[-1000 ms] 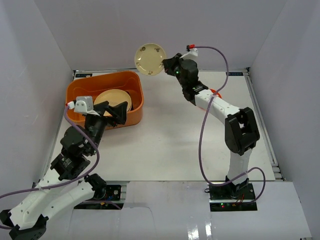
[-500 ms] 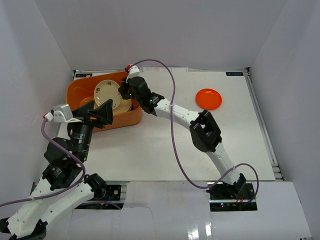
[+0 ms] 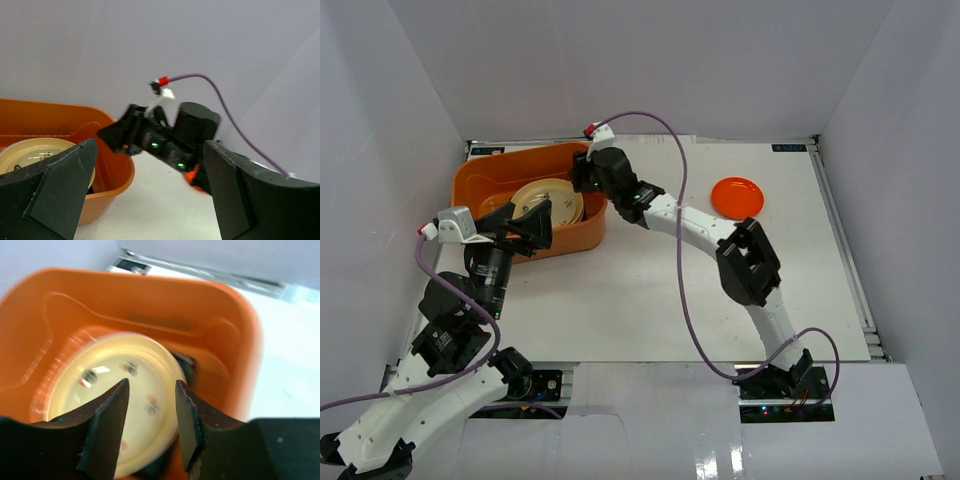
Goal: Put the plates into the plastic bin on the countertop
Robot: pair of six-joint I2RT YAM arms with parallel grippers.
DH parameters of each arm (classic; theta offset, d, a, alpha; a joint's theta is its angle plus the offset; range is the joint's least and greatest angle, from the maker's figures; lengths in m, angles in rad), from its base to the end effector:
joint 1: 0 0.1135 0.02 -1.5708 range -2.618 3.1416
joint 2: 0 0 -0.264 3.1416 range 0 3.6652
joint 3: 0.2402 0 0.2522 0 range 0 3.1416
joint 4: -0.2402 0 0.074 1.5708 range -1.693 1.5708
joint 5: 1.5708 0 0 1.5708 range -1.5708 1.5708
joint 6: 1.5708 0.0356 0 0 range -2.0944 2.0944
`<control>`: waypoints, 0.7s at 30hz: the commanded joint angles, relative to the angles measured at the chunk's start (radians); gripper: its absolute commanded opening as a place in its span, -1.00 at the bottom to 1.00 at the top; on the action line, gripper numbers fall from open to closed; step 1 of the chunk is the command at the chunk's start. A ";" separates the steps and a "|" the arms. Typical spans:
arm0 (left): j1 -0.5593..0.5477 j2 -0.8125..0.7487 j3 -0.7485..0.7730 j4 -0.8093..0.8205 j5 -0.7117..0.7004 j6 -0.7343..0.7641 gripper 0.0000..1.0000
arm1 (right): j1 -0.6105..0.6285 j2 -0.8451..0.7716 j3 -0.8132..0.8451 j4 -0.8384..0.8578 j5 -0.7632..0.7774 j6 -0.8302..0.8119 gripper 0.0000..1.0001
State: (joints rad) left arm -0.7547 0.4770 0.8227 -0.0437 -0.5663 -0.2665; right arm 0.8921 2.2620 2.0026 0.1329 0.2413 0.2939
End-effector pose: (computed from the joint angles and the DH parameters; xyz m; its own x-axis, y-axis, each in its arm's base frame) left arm 0.0822 -0.0511 0.4051 0.1550 -0.4509 -0.8790 0.2548 0.8779 -0.4054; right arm 0.3507 0.4213 0.2984 -0.2516 0.1361 -0.9582 -0.5580 0.7885 0.2585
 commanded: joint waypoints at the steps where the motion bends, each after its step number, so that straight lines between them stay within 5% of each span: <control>1: 0.005 0.008 -0.017 -0.002 0.014 0.003 0.96 | -0.123 -0.271 -0.229 0.097 0.039 0.017 -0.05; 5: 0.006 0.005 -0.037 -0.008 0.071 -0.022 0.96 | -0.329 -0.488 -0.650 0.174 0.038 0.183 -0.22; 11: 0.009 0.025 -0.054 -0.015 0.151 -0.042 0.96 | -0.689 -0.634 -1.078 0.214 0.015 0.372 0.12; 15: 0.009 0.025 -0.063 -0.007 0.163 -0.039 0.96 | -0.832 -0.583 -1.127 0.217 -0.019 0.390 0.11; 21: 0.009 0.031 -0.065 -0.007 0.158 -0.031 0.96 | -0.869 -0.406 -1.026 0.160 -0.056 0.395 0.08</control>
State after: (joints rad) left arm -0.7498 0.5026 0.7658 -0.0521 -0.4252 -0.3004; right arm 0.0284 1.7992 0.9054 0.2790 0.2192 0.6624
